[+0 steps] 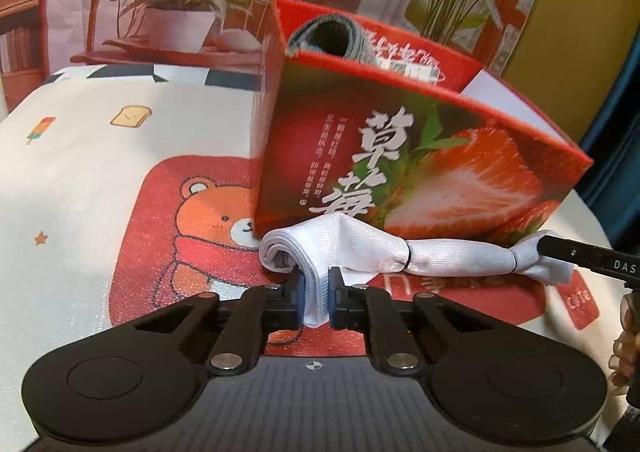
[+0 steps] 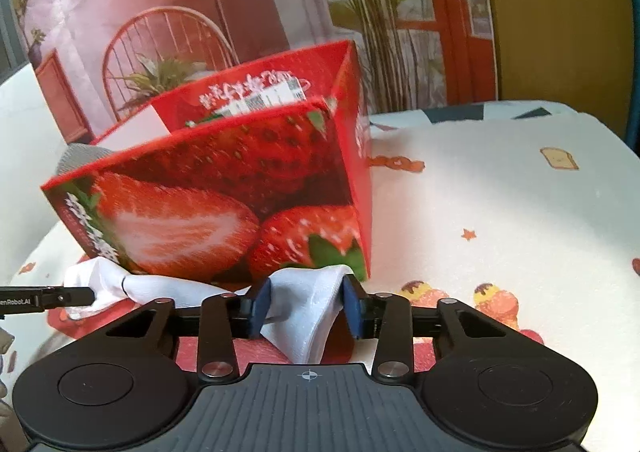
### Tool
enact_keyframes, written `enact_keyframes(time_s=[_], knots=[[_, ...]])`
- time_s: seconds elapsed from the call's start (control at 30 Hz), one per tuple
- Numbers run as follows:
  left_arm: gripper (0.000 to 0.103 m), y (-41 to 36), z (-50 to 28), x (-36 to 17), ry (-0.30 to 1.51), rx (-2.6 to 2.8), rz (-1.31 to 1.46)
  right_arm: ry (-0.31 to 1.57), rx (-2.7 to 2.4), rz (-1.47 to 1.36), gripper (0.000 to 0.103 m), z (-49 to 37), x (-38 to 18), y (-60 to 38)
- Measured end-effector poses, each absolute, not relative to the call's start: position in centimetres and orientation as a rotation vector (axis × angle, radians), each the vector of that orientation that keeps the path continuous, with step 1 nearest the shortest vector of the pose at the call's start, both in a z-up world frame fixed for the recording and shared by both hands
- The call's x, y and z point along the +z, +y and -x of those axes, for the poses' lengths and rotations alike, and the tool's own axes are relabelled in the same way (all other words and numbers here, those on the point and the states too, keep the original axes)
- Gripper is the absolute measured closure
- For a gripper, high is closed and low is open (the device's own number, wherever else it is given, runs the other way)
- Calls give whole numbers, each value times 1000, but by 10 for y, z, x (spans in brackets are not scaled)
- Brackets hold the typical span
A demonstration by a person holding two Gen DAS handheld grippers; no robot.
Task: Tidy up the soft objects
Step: 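Grasp the white knotted cloth with both tools, then carry the white cloth into the red box and open both tools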
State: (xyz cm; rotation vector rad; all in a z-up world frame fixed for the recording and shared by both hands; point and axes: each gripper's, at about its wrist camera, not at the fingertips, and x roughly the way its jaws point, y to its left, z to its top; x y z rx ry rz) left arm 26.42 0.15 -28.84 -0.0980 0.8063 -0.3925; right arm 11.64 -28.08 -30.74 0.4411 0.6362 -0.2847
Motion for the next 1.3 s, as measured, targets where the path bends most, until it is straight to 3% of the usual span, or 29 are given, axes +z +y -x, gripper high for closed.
enact_keyframes(time_s=[0.43,0.8,1.23,1.3], knots=[[91,18,-219,-215,577,-419,122,463,-226,-379,71,-97,-235,-271],[91,-2,-248,-163,463,-449,79,371,-238,-297,71,-121,-181,-289],[91,-28,-297,-183,563,-478,12,443,-285,-239,71,-163,-200,-311],[83,-27,-301,-189,584,-468,7,470,-284,-235,69,-166,-208,-312]])
